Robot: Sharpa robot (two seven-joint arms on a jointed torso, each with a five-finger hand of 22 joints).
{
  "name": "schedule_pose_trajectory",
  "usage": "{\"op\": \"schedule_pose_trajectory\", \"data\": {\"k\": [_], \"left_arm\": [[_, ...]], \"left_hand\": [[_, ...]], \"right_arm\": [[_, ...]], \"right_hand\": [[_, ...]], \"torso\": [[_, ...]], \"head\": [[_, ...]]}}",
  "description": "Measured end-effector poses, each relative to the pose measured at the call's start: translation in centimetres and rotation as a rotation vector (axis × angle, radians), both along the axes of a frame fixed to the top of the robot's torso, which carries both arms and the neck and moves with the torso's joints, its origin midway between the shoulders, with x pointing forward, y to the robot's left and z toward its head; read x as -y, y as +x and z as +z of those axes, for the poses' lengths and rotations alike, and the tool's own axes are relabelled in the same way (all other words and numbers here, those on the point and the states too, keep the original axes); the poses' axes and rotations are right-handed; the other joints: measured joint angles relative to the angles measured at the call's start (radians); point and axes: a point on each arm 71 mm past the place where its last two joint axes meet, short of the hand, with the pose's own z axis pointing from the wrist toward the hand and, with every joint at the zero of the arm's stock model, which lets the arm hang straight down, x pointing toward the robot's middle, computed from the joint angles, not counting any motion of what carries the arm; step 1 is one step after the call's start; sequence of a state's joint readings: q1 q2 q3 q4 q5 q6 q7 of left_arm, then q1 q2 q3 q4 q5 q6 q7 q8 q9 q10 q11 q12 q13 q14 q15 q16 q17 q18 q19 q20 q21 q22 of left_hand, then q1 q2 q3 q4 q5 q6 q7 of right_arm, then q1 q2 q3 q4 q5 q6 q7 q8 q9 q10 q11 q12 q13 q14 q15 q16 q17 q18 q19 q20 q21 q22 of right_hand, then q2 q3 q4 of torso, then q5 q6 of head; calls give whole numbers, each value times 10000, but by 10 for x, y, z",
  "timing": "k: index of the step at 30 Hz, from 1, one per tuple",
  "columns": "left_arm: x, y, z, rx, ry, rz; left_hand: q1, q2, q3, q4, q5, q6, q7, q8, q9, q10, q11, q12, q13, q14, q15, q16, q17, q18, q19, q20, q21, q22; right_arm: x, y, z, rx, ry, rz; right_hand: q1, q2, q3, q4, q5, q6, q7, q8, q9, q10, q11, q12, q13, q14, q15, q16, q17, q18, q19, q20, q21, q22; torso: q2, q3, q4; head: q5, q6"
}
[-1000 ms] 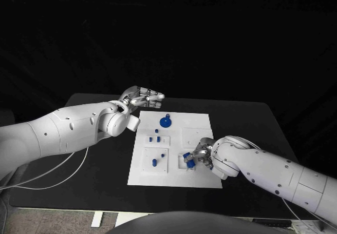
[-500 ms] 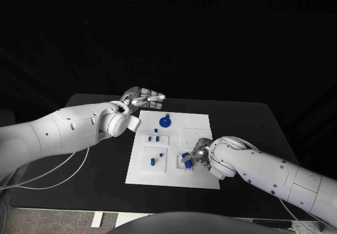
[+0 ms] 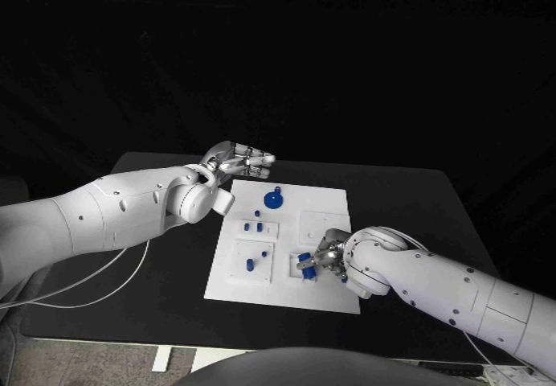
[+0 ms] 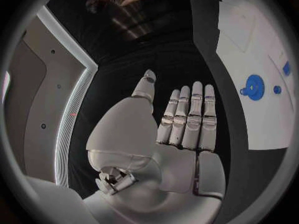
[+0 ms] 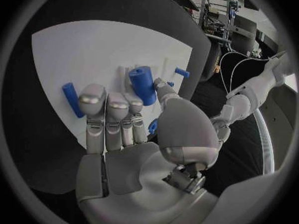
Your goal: Assemble the parts on the task board
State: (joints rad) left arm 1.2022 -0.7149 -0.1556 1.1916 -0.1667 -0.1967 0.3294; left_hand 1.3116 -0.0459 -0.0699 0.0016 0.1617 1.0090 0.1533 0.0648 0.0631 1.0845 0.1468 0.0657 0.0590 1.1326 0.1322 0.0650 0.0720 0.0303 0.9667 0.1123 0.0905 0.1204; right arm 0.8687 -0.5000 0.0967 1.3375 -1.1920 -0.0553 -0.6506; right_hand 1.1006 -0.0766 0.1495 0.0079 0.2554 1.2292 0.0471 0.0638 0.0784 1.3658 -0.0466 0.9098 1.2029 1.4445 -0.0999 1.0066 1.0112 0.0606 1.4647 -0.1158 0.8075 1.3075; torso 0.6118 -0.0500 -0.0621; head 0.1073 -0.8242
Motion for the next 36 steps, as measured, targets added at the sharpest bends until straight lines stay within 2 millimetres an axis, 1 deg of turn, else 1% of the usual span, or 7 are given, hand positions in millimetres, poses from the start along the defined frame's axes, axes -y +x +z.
{"op": "schedule_pose_trajectory", "data": {"k": [4,9,18,21,26,34,36], "left_arm": [[-1,0,0,-6,7,6],[-1,0,0,-14,15,14],[-1,0,0,-29,25,17],[-1,0,0,-36,30,20],[-1,1,-1,-47,37,22],[-1,1,-1,-59,42,18],[-1,1,-1,-61,42,16]], "left_hand": [[0,0,0,0,0,0,0,0,0,0,0,0,0,0,0,0,0,0,0,0,0,-22],[0,0,0,0,0,0,0,0,0,0,0,0,0,0,0,0,0,0,0,0,0,-22],[0,0,4,67,0,0,0,0,0,-6,6,0,0,-10,10,0,0,0,0,0,0,-40],[0,0,4,67,0,0,0,0,0,-36,36,0,0,-36,36,0,0,0,0,0,0,-45],[0,0,3,66,0,0,0,0,0,-36,36,0,0,-36,36,0,0,0,0,0,0,-45],[0,0,38,100,0,-35,35,0,0,-36,36,0,0,-36,36,0,0,0,0,0,40,-62],[0,0,38,100,0,-45,26,0,0,-46,25,0,0,-36,36,0,0,0,0,0,40,-64]], "right_arm": [[-2,-2,1,66,2,96],[-5,-4,4,150,74,238],[-6,-4,5,251,79,270],[-7,-4,5,275,98,287],[-9,-4,5,294,117,307],[-11,-4,5,252,103,370],[-11,-3,5,223,97,399]], "right_hand": [[54,-157,-96,259,-37,67,-65,44,44,19,-16,0,-6,1,-6,0,0,1,0,0,0,0],[80,-211,-129,554,-271,96,-94,45,32,18,-16,0,-18,-13,-22,0,19,1,0,0,0,0],[80,-211,-181,640,-467,96,-94,45,30,17,-15,0,-22,-13,-22,0,22,0,0,0,-40,-1],[-69,-260,-179,904,-834,98,-96,48,39,16,-15,-1,-31,-13,-22,0,22,1,0,0,-40,-1],[-369,-360,-70,1421,-1887,115,-112,67,91,15,-16,-1,-51,-13,-22,-17,22,1,0,0,-40,-1],[-424,-416,-231,1816,-1973,80,-77,68,136,15,-15,-1,-74,-14,-20,-37,21,0,0,0,-91,-2],[-424,-416,-379,1794,-1973,80,-77,68,136,11,-12,-40,-74,-14,-20,-77,20,1,0,0,-97,-2]], "torso": [[0,0,1],[1,-1,0],[1,-1,0],[1,-1,0],[2,-2,0],[2,-3,-3],[2,-3,-4]], "head": [[18,-7],[55,-8],[102,13],[114,21],[128,35],[144,22],[145,22]]}}
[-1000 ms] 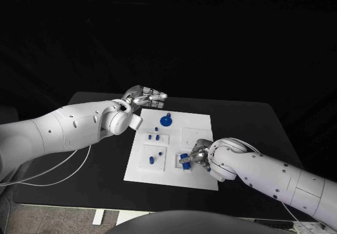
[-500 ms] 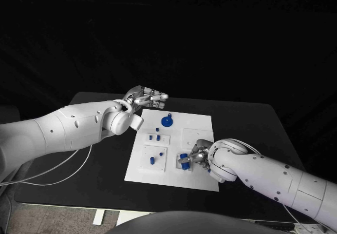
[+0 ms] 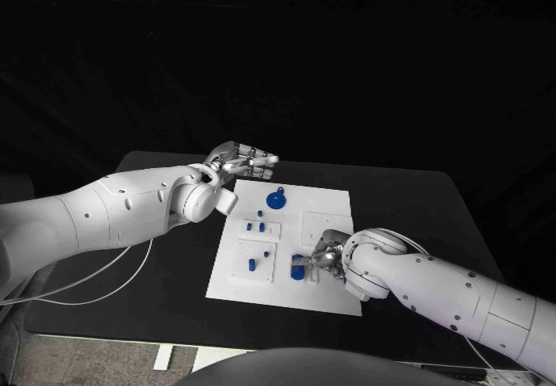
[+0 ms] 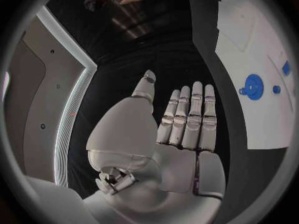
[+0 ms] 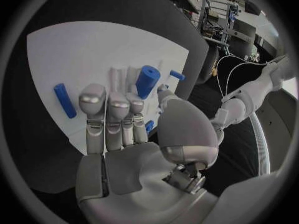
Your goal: Assemble the parts on the task board
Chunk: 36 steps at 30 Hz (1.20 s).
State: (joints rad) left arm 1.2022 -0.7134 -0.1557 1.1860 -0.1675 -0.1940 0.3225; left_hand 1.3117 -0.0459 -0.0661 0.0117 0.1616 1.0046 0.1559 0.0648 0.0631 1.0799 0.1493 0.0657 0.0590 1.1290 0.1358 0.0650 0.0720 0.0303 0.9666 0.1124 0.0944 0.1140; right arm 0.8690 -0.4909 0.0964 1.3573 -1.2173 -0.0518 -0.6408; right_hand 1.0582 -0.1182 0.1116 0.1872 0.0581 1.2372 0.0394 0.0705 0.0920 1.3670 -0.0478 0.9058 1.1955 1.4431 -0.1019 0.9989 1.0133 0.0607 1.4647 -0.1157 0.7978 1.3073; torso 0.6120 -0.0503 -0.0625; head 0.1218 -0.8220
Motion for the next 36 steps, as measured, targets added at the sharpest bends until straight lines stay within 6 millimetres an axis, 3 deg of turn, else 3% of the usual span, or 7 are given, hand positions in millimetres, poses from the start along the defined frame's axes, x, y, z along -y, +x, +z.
{"op": "schedule_pose_trajectory", "data": {"k": [13,16,19,32,36], "left_arm": [[0,0,0,-7,7,3],[0,0,0,-9,8,4],[-1,0,0,-12,12,14],[-3,0,0,-26,36,45],[-3,0,0,-33,45,48]], "left_hand": [[0,0,0,0,0,-82,-7,0,0,-25,-25,0,0,0,0,0,0,0,0,0,0,1],[0,0,0,0,0,-82,-8,0,0,-25,-25,0,1,0,0,0,0,0,0,0,0,1],[0,0,0,0,0,-82,-8,0,0,-25,-25,0,0,0,0,0,0,0,0,0,0,2],[0,0,0,-1,0,-82,-8,0,0,-24,-26,0,0,0,0,0,0,0,0,0,-1,-33],[0,0,0,0,0,-81,-8,0,0,-24,-26,0,0,0,-1,0,0,0,0,0,-1,-33]], "right_arm": [[0,0,0,-103,-21,105],[1,-2,1,-98,79,170],[1,-4,3,-105,227,283],[9,-14,13,-100,865,589],[9,-16,11,-179,867,643]], "right_hand": [[2,2,-83,-83,0,-35,34,0,9,-36,34,-41,-31,-3,4,-39,-1,0,0,0,0,0],[197,104,-145,-379,-28,-35,34,0,21,-36,34,-41,-31,-3,5,-39,-4,0,0,0,-40,0],[363,34,-153,-612,-51,-35,34,0,21,-36,34,-41,-23,-4,5,-39,-4,0,0,0,-39,0],[361,36,-272,-631,-49,-2,1,-1,-2,-36,34,-35,36,-4,6,-39,82,-1,39,-39,-39,8],[648,166,-113,-928,-49,45,26,-1,-2,-36,34,3,51,-4,7,-39,94,-1,39,-39,1,7]], "torso": [[-1,1,2],[5,0,6],[9,6,11],[-6,6,-6],[-4,3,-4]], "head": [[3,30],[2,41],[-4,45],[-46,49],[-57,38]]}}
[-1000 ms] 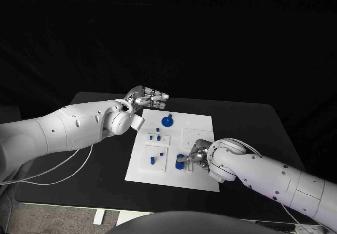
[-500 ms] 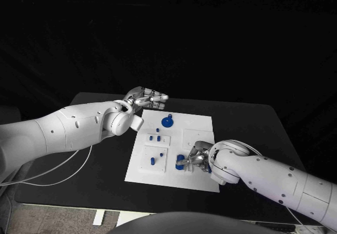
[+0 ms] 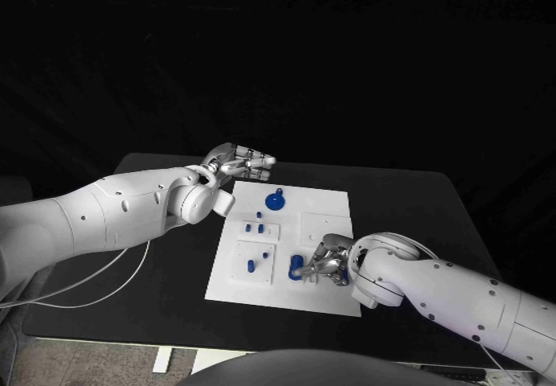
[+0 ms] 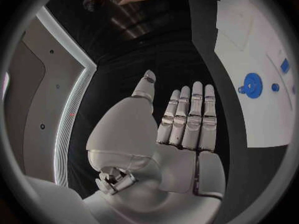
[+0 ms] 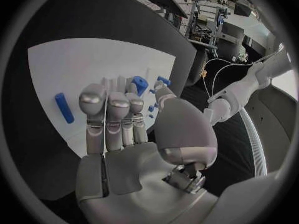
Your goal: Assemble the parts on the task board
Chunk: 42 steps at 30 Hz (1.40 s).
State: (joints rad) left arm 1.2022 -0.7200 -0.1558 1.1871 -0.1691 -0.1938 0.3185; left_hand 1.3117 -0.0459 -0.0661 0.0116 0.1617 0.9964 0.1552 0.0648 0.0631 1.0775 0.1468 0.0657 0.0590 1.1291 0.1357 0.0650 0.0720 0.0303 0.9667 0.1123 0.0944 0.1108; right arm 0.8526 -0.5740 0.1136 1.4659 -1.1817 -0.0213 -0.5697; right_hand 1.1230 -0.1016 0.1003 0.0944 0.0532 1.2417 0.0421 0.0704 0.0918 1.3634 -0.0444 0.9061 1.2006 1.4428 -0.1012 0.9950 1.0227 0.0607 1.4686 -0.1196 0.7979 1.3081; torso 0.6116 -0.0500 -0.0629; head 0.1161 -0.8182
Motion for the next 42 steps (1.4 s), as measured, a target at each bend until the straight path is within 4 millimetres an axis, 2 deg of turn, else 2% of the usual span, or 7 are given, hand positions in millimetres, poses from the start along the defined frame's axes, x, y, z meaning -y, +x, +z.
{"op": "schedule_pose_trajectory", "data": {"k": [12,17,20,23,31,35,42], "left_arm": [[0,0,0,-17,14,-2],[0,0,0,-25,15,-8],[0,0,0,-31,15,-14],[0,0,0,-36,15,-17],[0,0,0,-65,17,-26],[0,0,-1,-75,11,-31],[-1,0,-1,-91,-6,-38]], "left_hand": [[0,0,0,0,0,0,0,0,0,0,0,0,0,0,0,0,0,0,-1,0,39,-20],[0,0,0,0,0,0,0,0,0,0,0,0,0,0,0,0,0,0,0,0,39,-20],[0,0,0,0,0,0,0,0,0,0,0,0,0,0,0,0,0,0,0,0,39,-19],[0,0,0,0,0,0,0,0,0,0,0,0,0,0,0,0,0,0,0,0,39,-19],[0,0,0,0,0,0,0,0,0,1,0,0,0,0,0,0,0,0,0,0,39,-37],[0,0,-28,-29,0,0,0,0,0,0,0,0,0,0,0,0,0,0,0,0,39,-37],[0,0,-70,-70,0,0,0,0,0,1,0,0,0,0,0,0,0,0,0,0,39,-46]], "right_arm": [[-2,-3,-8,-145,-153,82],[-5,-5,-12,-189,-190,63],[-5,-4,-13,-195,-235,8],[-5,-3,-15,-196,-281,-52],[-2,-2,-20,-241,-484,-218],[-1,-1,-21,-267,-537,-249],[0,-1,-21,-355,-539,-277]], "right_hand": [[-129,658,840,-1500,1,97,-58,0,-80,43,-43,10,29,0,1,0,2,1,-1,0,0,-1],[-554,1084,942,-1387,54,102,-63,0,-80,109,-39,38,29,0,1,0,-20,-1,-1,1,31,-2],[-1050,1031,1531,-1219,935,109,-69,-39,-89,128,-58,38,29,8,-6,0,-35,0,-1,1,31,-3],[-1690,747,2752,-1449,1273,110,-71,-39,-89,145,-75,38,29,21,-17,0,-59,1,-1,1,31,-3],[-1884,805,3518,-1891,1819,114,-76,-37,-50,146,-75,37,59,21,-17,41,-82,0,-2,1,30,-4],[-1747,668,3131,-2223,2763,114,-76,-36,-30,146,-75,82,85,21,-17,41,-87,-1,-2,1,30,-4],[-1240,641,1531,-2348,2712,115,-76,-31,-45,146,-75,81,101,21,-16,41,-108,0,-2,2,57,-5]], "torso": [[3,-2,12],[6,-2,10],[6,-2,11],[6,-2,11],[6,0,8],[5,5,7],[5,10,-2]], "head": [[-29,-34],[-27,-26],[-27,-20],[-26,-22],[-18,-45],[-45,-58],[-53,-74]]}}
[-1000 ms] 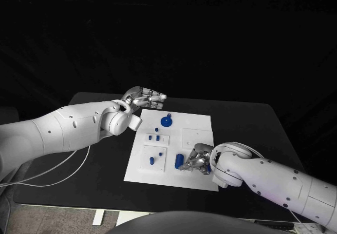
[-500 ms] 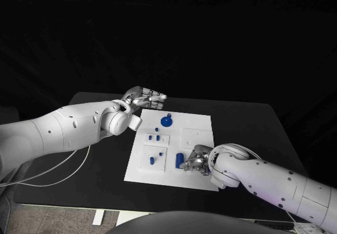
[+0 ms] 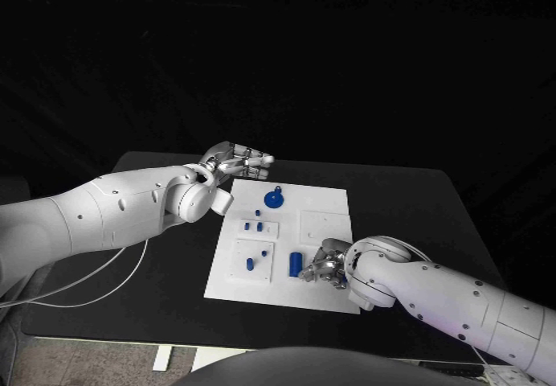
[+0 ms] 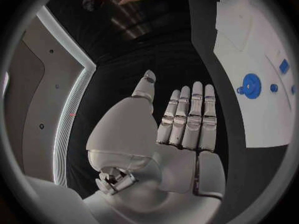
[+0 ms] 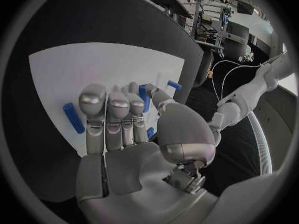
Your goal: Assemble the parts on the task board
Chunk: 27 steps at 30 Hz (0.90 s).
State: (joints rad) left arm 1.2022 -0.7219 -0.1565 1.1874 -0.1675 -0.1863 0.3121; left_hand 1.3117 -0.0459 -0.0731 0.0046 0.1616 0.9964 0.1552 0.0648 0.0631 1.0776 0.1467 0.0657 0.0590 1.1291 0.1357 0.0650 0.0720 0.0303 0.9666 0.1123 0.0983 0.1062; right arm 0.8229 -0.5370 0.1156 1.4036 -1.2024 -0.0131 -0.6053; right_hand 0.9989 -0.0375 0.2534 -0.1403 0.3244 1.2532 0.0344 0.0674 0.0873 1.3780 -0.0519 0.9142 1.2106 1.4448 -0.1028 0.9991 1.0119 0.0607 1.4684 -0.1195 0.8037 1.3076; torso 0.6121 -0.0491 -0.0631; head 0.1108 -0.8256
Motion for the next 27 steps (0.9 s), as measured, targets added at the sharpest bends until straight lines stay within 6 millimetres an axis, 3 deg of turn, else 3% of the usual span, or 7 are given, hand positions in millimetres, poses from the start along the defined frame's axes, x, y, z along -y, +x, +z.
{"op": "schedule_pose_trajectory", "data": {"k": [4,8,12,20,27], "left_arm": [[0,0,0,-8,-3,-4],[-2,1,0,-11,6,14],[-2,1,-1,-20,12,23],[-2,1,-1,-38,10,15],[-5,0,-1,-48,23,53]], "left_hand": [[0,0,0,0,0,0,0,0,0,0,0,0,0,0,0,0,0,1,0,0,0,0],[-38,38,-28,-28,0,0,0,0,0,0,0,0,0,0,0,0,0,1,0,0,0,-9],[-38,38,-28,-28,0,0,0,0,0,0,0,0,0,0,0,0,0,1,0,0,0,-8],[-38,38,-28,-28,0,0,0,0,0,0,0,0,0,0,0,0,0,0,0,0,0,-8],[3,79,-70,-70,-23,0,0,0,0,0,0,0,0,0,0,0,0,0,0,0,74,-26]], "right_arm": [[0,0,0,-72,1,13],[0,-1,-2,-134,-1,16],[1,-2,-2,-164,-5,-6],[11,-2,0,-136,-8,-142],[38,10,25,359,380,-692]], "right_hand": [[405,-197,-511,-1,-812,0,0,-1,-46,0,0,0,0,-1,0,0,0,1,0,0,0,0],[818,-441,-777,403,-1499,36,-37,-2,-45,-1,1,-1,16,-1,0,0,0,0,0,0,0,0],[1006,-534,-811,863,-1618,37,-37,-2,-45,-1,1,35,25,-1,1,48,15,0,0,0,0,-1],[1059,-481,-848,901,-1695,37,-37,-2,-44,-1,1,62,38,-1,1,48,19,1,-1,1,0,-1],[1059,-481,-873,925,-1644,-60,59,-4,154,-2,1,340,259,-1,2,48,18,0,-1,1,0,-2]], "torso": [[0,0,-2],[-1,-3,-2],[-1,-6,4],[0,-12,17],[-3,-6,0]], "head": [[-12,0],[-19,16],[-20,15],[-27,23],[-51,34]]}}
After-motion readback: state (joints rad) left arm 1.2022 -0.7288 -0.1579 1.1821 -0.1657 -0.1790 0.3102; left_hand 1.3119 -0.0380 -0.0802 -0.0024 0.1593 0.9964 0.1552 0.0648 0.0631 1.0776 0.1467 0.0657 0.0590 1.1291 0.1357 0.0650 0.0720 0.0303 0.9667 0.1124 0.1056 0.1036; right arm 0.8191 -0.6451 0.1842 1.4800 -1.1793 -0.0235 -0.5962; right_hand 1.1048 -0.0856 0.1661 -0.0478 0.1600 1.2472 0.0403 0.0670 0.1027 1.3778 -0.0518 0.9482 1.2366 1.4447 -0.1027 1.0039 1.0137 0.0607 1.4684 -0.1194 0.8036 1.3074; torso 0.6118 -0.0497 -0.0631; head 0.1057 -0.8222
